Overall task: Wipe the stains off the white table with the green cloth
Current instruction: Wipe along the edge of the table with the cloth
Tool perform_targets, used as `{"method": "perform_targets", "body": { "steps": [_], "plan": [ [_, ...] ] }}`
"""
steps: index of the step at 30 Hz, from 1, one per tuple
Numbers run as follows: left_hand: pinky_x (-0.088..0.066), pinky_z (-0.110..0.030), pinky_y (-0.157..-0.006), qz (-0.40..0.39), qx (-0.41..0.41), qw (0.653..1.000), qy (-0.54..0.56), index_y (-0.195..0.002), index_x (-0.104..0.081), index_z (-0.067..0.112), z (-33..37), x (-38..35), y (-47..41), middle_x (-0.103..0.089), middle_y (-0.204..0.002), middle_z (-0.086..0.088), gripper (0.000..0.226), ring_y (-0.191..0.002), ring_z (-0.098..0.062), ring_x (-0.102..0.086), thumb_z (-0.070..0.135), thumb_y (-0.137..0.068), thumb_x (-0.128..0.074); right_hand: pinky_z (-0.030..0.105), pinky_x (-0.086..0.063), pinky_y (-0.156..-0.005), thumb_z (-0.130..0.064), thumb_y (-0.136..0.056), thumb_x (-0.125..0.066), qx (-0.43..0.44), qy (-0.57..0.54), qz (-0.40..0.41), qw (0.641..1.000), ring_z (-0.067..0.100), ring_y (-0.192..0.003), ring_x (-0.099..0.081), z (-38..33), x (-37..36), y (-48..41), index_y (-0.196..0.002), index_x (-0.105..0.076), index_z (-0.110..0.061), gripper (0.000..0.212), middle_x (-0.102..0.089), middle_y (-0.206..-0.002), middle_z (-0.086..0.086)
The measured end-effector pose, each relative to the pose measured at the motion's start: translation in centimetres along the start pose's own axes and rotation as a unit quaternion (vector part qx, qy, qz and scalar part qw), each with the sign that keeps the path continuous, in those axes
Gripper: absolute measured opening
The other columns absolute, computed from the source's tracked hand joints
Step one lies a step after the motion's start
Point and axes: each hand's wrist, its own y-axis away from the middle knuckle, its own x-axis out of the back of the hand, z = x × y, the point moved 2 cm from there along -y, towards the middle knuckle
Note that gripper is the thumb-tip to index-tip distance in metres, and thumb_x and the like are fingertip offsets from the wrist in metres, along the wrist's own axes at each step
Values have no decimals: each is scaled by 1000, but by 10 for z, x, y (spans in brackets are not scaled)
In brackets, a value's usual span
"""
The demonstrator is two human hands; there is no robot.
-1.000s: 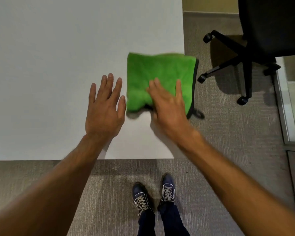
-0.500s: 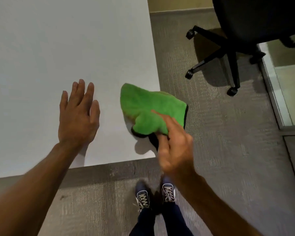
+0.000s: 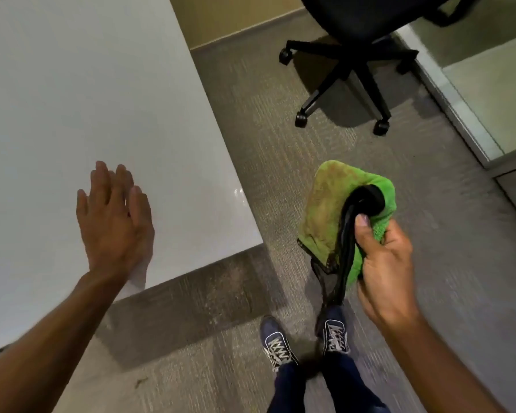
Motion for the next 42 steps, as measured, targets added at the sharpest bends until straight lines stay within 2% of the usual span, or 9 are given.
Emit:
{"method": "perform_targets", "body": {
  "steps": [6,13,17,19,21,25,32,37,42],
  "plan": [
    [-4,-35,-126,9,-31,996,81,-157,-25,25,75,-29,6,-12,-167,6,52,-153,-6,-6,43,-108,-28,42,-62,-90,-37,-96,-66,-28,55,-37,997,30,-106,-74,49,30,25,-113,-73,-27,21,-79,-107,4],
    [-3,-41,-127,-22,17,998,52,-158,-20,27,100,-48,-16,-11,-167,6,58,-154,-13,-6,51,-105,-22,48,-57,-99,-37,-95,-59,-36,99,-104,989,16,-107,-73,81,22,31,-121,-69,-36,28,-77,-110,-4],
    [-6,-43,-127,-11,32,998,46,-157,-24,29,106,-44,-14,-15,-166,7,58,-154,-12,-9,51,-104,-23,34,-57,-96,-29,-95,-59,-54,59,-135,988,12,-108,-72,74,4,32,-122,-69,-37,30,-78,-110,-7],
    [-9,-44,-127,-9,38,998,47,-157,-25,30,109,-44,-15,-16,-166,8,56,-154,-11,-11,50,-104,-24,37,-58,-91,-33,-90,-61,-66,81,-138,985,11,-98,-72,71,-4,30,-114,-70,-39,27,-77,-101,-8],
    [-11,-44,-127,-4,43,998,47,-157,-26,30,109,-43,-14,-17,-166,10,55,-153,-10,-12,49,-105,-26,27,-55,-83,-36,-89,-62,-50,88,-151,983,9,-92,-69,66,-14,28,-109,-71,-39,22,-70,-98,-8],
    [-14,-43,-126,0,48,998,44,-156,-30,27,111,-42,-15,-22,-165,7,53,-153,-9,-14,45,-106,-29,16,-48,-80,-47,-89,-65,-43,67,-183,980,12,-98,-68,60,-37,24,-117,-73,-40,31,-62,-104,-7],
    [-13,-38,-126,8,59,997,50,-154,-36,22,114,-40,-17,-27,-163,5,52,-152,-6,-17,36,-104,-35,14,-52,-75,-20,-79,-79,-80,37,-190,978,8,-88,-68,59,-63,-6,-107,-80,-39,34,-66,-88,-10],
    [-15,-40,-125,6,51,997,52,-154,-35,21,113,-41,-17,-27,-163,3,52,-152,-5,-16,36,-104,-35,12,-46,-71,0,-81,-80,-68,92,-195,974,0,-78,-61,59,-100,-49,-106,-81,-13,28,-57,-81,-16],
    [-18,-43,-125,7,44,998,41,-155,-34,22,109,-43,-18,-27,-163,3,53,-152,-7,-17,39,-105,-33,36,-56,-81,-3,-84,-80,5,111,-196,974,22,-90,-65,46,-165,-113,-113,-77,-4,29,-62,-94,5]
  ]
}}
